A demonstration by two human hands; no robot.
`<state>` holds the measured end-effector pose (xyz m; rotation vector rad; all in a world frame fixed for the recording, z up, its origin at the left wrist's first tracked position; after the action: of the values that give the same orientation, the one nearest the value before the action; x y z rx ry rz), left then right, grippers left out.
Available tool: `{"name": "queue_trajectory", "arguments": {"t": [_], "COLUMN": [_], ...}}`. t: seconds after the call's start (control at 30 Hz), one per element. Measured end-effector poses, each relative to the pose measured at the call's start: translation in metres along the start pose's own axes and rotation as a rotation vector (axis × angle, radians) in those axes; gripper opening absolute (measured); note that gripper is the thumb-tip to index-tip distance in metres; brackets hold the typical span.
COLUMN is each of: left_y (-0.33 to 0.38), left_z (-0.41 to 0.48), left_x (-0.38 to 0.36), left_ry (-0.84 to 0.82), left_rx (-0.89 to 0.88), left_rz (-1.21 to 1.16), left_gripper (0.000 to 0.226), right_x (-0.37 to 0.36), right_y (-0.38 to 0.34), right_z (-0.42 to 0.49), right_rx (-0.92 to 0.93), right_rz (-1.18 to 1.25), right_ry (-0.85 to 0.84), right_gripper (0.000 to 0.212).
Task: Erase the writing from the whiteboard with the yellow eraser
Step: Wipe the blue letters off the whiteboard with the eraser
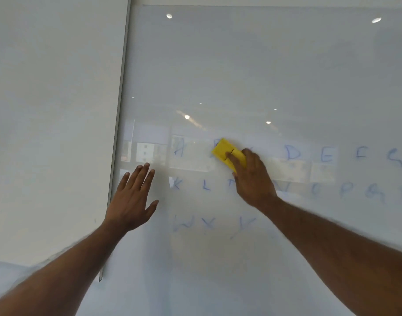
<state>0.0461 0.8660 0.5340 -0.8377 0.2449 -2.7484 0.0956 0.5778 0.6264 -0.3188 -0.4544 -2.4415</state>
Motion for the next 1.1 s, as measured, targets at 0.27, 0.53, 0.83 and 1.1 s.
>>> {"name": "queue_trajectory", "arguments": {"t": [0.27,0.53,0.83,1.1], "left_y": [-0.020,-0.002,0.000,-0.002], "left_z": [0.006,0.015,0.010,0.008], "left_x": [-0.029,-0.048,-0.078,-0.087], "left_ry": [-0.031,0.041,0.192,0.265], "left_rx": [0.007,0.065,0.085,0.102], "left_rz": [-0.030,-0.213,-0.290,-0.289], "left_gripper": [0.078,0.080,0.075,0.073], "right_x": [0.029,-0.021,0.013,-0.038], "right_y": [0.014,-0.030,-0.004,-0.058], "right_z": [0.064,-0.001,0.062,0.019], "right_rx": [0.036,0.285,0.033,0.449], "right_rz": [-0.056,-0.020,-0.008,-0.047], "right_ry": [0.063,-0.100,0.157,-0.146], "right_gripper": [0.060,0.059,0.063,0.060]}}
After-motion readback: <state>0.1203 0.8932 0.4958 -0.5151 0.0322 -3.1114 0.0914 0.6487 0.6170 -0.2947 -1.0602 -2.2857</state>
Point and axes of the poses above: each hand's wrist, its own z-axis towards the middle knuckle, its own x-axis out of the back of the hand, y = z × x, the point moved 8 cm from there along z, towards the middle knuckle, and after that the axes turned 11 degrees about z, right-handed, at the moved point
